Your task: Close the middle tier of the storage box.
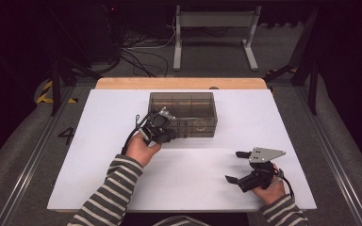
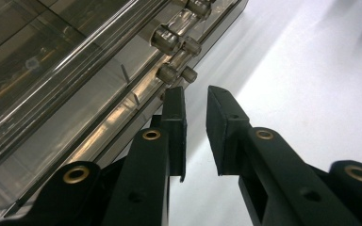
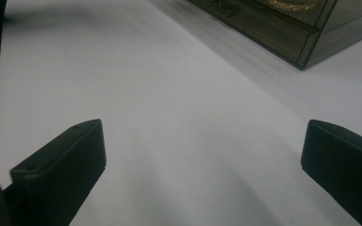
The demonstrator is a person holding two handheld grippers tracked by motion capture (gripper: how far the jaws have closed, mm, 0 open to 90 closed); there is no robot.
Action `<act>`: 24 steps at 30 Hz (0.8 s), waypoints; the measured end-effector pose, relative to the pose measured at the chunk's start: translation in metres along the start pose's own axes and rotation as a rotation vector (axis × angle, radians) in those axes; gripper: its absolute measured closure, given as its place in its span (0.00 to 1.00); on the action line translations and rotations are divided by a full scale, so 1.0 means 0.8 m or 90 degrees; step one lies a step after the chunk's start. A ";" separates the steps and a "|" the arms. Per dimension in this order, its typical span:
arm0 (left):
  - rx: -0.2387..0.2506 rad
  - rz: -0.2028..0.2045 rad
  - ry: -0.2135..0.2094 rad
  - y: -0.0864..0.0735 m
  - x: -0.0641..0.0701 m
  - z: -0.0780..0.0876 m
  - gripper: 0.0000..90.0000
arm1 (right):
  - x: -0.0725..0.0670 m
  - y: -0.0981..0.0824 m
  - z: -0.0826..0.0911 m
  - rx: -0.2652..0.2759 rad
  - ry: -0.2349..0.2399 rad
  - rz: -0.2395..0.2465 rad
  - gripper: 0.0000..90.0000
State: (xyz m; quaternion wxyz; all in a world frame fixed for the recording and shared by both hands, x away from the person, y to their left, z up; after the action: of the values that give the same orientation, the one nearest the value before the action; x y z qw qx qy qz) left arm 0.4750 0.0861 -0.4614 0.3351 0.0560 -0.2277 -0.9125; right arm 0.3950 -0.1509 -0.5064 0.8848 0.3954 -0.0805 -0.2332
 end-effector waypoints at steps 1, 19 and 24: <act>0.001 0.000 -0.001 0.000 0.001 0.001 0.85 | 0.000 0.000 0.000 0.000 0.000 0.000 0.02; 0.023 -0.010 -0.044 -0.007 0.015 0.023 0.67 | 0.000 0.000 0.000 0.000 0.000 0.001 0.02; 0.043 -0.013 -0.051 -0.013 0.018 0.039 0.54 | 0.000 0.000 0.000 0.000 0.000 0.000 0.02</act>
State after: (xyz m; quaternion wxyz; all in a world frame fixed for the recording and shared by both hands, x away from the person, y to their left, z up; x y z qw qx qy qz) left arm 0.4499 0.0952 -0.4377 0.3139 0.0331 -0.2714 -0.9092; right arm 0.3949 -0.1509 -0.5064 0.8846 0.3957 -0.0805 -0.2333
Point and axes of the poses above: each handheld gripper's, and its own axes: z roughly backward along the jaws, y roughly out of its top, x roughly to its right, the point moved 9 cm from there along -z, roughly forward along the jaws, and after that the axes turned 11 degrees about -x, right-handed, at the moved point
